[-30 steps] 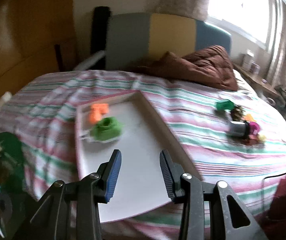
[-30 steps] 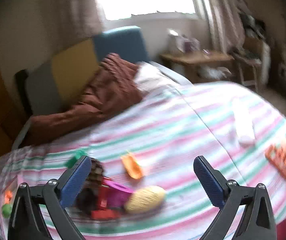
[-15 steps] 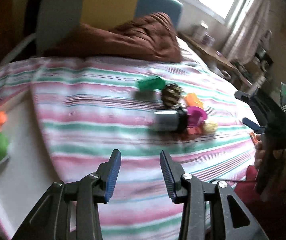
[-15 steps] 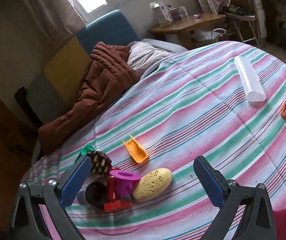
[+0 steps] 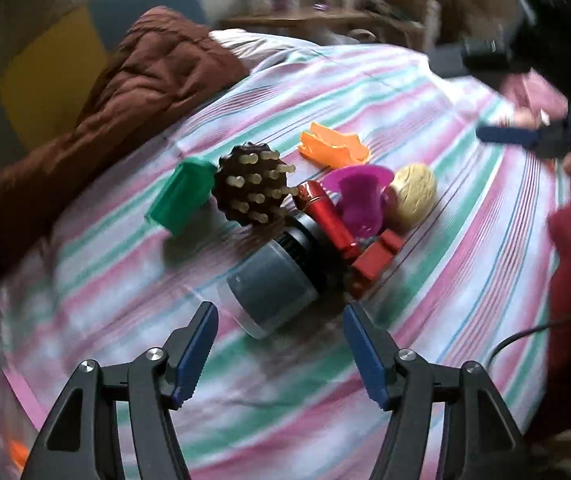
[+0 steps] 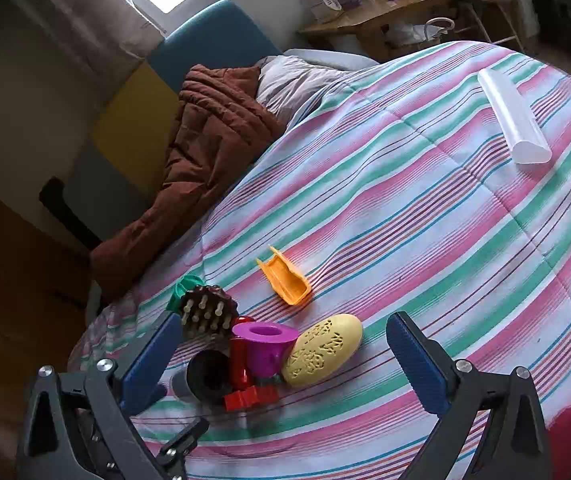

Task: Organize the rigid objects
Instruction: 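Move both tools back to the toys and grasp the black cup with the left tool, then carry the black cup toward the tray with the left tool while the right tool grasps the yellow oval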

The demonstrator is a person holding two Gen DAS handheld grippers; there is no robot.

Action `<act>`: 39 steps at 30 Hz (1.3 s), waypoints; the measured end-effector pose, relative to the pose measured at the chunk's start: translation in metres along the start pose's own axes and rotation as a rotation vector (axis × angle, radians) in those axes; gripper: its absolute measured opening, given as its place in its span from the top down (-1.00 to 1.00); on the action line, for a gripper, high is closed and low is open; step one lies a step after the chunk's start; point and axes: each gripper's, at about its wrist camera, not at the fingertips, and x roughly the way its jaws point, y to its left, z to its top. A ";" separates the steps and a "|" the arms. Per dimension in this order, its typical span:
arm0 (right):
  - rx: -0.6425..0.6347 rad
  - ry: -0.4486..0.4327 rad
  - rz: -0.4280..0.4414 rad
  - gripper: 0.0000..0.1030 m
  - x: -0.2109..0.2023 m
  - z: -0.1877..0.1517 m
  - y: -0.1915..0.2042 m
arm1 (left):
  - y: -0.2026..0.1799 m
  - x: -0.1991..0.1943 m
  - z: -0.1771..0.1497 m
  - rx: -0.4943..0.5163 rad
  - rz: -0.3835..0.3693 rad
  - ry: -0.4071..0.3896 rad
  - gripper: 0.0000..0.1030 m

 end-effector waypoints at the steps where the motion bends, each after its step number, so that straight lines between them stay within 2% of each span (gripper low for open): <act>1: 0.000 0.005 0.003 -0.99 0.000 0.000 0.000 | 0.000 0.000 0.001 0.034 0.007 -0.005 -0.28; 5: 0.005 0.013 0.009 -0.99 0.001 0.000 -0.001 | -0.004 0.006 0.009 0.156 -0.007 -0.001 -0.28; 8: 0.017 0.015 0.006 -0.99 0.002 0.000 -0.002 | -0.010 0.017 0.016 0.236 0.013 0.006 -0.29; 11: 0.029 0.020 -0.002 -0.99 0.004 0.001 -0.005 | -0.012 0.033 0.021 0.238 -0.007 0.031 -0.28; 12: 0.032 0.022 -0.006 -0.99 0.005 0.001 -0.006 | -0.012 0.038 0.021 0.215 -0.040 0.050 -0.20; 13: 0.038 0.022 -0.010 -0.99 0.005 0.002 -0.008 | -0.012 0.041 0.019 0.195 -0.045 0.051 0.05; 14: 0.043 0.021 -0.015 -0.99 0.005 0.002 -0.009 | -0.012 0.042 0.017 0.173 -0.056 0.045 0.09; 16: 0.047 0.015 -0.022 -0.99 0.005 0.003 -0.011 | -0.010 0.037 0.010 0.103 -0.105 0.020 0.10; 19: 0.044 0.012 -0.046 -0.99 0.006 0.003 -0.012 | -0.006 0.026 -0.004 -0.007 -0.133 -0.006 0.10; 28: 0.023 0.094 -0.116 -0.99 0.026 -0.004 -0.015 | -0.016 -0.018 -0.069 -0.262 -0.141 -0.049 0.10; 33: -0.050 0.131 -0.170 -0.99 0.039 -0.009 -0.008 | -0.018 -0.034 -0.095 -0.351 -0.154 -0.063 0.11; 39: -0.220 0.148 -0.257 -0.99 0.053 -0.021 0.011 | -0.023 -0.054 -0.115 -0.374 -0.152 -0.099 0.10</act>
